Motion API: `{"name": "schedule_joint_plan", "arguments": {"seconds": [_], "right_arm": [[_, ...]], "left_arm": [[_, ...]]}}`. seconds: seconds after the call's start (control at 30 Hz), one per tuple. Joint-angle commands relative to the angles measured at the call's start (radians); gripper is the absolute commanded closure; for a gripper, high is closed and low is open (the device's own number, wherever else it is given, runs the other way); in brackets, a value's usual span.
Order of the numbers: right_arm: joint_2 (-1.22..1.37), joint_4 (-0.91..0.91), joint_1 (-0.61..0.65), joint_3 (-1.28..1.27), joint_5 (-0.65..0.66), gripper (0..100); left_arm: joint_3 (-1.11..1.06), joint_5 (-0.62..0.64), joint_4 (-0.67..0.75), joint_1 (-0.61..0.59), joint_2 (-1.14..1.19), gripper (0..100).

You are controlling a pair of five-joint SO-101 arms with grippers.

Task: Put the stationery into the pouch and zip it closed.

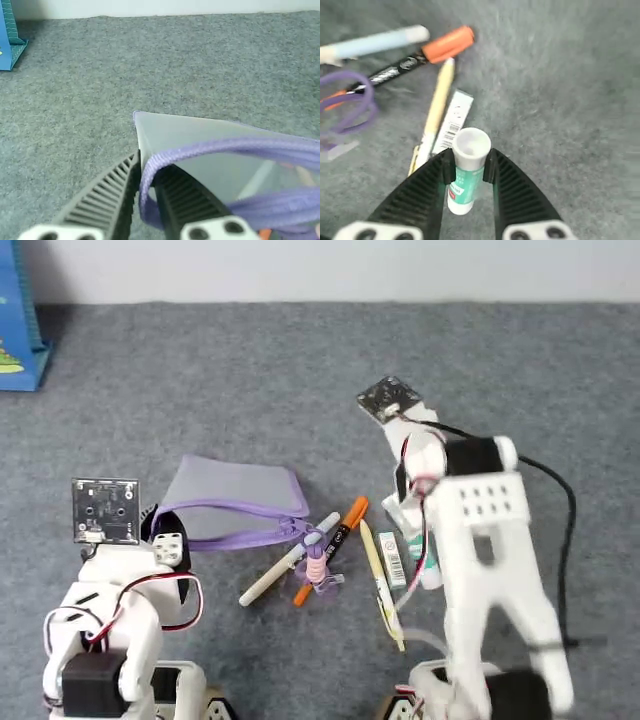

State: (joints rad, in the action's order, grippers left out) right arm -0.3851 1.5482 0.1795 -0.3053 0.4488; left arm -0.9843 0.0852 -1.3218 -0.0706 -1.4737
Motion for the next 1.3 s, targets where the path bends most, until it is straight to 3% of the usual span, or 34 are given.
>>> {"name": "schedule_joint_plan", "arguments": {"seconds": [0.0, 0.3, 0.53, 0.73, 0.93, 1.03, 1.27], "right_arm": [[-0.182, 0.039, 0.056, 0.008, -0.048, 98.7], [-0.433, 0.028, 0.216, 0.011, -0.215, 98.9], [-0.688, -0.097, 0.325, 0.009, -0.245, 99.0], [-0.846, -0.197, 0.450, 0.008, -0.364, 99.0], [-0.875, -0.346, 0.627, -0.020, -0.557, 99.1], [-0.878, -0.484, 0.704, -0.124, -0.548, 99.1], [-0.886, -0.878, 0.714, -0.446, -0.542, 99.1]], "left_arm": [[0.005, 0.012, 0.011, 0.000, 0.017, 99], [0.005, 0.012, 0.011, 0.000, 0.017, 99], [0.005, 0.012, 0.011, 0.000, 0.017, 99], [0.005, 0.012, 0.011, 0.000, 0.017, 99], [0.005, 0.012, 0.011, 0.000, 0.017, 99], [0.005, 0.012, 0.011, 0.000, 0.017, 99], [0.005, 0.012, 0.011, -0.002, 0.017, 99]]}}
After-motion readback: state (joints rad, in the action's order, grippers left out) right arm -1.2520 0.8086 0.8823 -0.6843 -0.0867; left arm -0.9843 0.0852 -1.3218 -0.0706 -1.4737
